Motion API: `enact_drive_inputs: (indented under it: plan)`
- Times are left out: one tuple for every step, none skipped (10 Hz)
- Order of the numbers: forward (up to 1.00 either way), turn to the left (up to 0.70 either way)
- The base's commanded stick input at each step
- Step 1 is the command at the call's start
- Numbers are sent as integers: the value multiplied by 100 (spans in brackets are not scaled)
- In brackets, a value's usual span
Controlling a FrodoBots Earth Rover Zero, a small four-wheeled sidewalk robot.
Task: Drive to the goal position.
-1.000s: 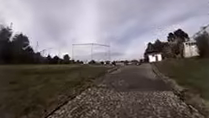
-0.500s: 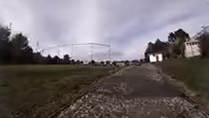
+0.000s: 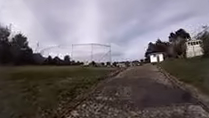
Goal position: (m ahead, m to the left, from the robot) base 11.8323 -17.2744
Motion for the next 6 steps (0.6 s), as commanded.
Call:
enact_drive_inputs:
  plan:
    - [70,-24]
    - [70,-24]
    - [70,-24]
    - [70,-24]
    - [70,-24]
    - [70,-24]
